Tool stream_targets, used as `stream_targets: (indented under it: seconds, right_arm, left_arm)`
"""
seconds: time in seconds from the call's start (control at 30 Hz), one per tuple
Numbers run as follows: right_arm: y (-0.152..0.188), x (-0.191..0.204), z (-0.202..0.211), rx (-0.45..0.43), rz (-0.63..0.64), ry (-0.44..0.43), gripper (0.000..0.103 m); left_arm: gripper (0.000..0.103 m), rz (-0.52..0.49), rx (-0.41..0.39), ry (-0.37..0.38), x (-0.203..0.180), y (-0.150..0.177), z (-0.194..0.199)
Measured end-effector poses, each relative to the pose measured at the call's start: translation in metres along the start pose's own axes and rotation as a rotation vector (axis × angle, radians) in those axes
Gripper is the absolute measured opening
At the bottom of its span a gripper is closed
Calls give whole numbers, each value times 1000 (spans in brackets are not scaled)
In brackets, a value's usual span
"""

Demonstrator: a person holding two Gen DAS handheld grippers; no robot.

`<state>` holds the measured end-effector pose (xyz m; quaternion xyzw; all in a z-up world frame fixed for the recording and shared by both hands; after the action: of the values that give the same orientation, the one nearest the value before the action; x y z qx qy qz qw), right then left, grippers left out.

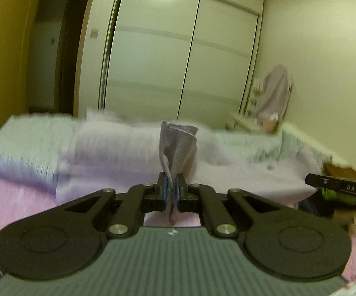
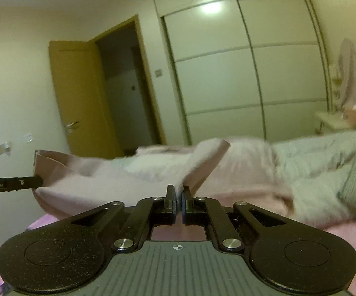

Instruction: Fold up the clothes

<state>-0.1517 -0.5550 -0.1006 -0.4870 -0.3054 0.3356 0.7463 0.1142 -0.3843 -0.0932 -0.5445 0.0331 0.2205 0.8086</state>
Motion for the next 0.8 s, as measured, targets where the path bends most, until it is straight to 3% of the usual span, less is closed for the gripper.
stream_targets:
  seconds: [0.03,0.13,0.27,0.37,0.47,0.6,0.73,0.8]
  right_arm:
    - [22,4,7,44,-10,-6,0]
    - [117,17,31,286,-10,-20,0]
    - [268,24,74,761,-18,4,6]
    - [326,20,107,897,-114,42,6]
    - [349,12,113,934,-242,69,7]
    - [357,-8,85,881,-366,97,11]
    - [355,-30,49,765,-493,128,35]
    - [352,-39,27,711,-518,133,38]
  left_arm:
    - [7,14,44,-10,5,25,6]
    - [15,74,221,-78,30,119,25]
    - [18,149,525,-232,72,247,58]
    - [18,222,660,-315,100,306,83]
    - [19,285,694,-325,110,329,83]
    - [26,373,675,-270,112,336,48]
    - [30,456,647,-228,128,343,-1]
    - [33,482,621,-225,139,341,-22]
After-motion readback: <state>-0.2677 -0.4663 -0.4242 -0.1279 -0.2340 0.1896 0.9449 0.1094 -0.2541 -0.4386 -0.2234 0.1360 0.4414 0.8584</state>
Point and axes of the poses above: each gripper's, at about its wrist camera, not at the fingertips, and z roughly against the way its jaws point, x to its left, y to its underside, the point moved 10 cm from there along -z, roughly the way its jaws point, and after that the axes turned 8 degrees about z, right-handed, at the moved point
